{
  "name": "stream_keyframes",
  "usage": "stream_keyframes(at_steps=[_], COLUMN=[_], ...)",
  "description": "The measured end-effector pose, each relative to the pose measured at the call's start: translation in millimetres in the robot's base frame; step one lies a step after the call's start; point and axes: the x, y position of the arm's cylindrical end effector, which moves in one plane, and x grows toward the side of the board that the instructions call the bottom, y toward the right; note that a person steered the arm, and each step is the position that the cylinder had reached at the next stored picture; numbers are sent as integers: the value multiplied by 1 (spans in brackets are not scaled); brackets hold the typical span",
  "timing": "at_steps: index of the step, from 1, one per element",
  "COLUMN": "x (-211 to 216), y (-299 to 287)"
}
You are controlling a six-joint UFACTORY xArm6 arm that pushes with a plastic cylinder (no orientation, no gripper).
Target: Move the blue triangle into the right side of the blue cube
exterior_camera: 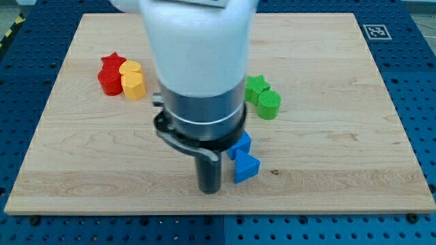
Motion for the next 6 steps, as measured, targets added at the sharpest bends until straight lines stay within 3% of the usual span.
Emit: stream_keyframes(at_steps=[3, 6], x=[-5, -40], y=[71, 71])
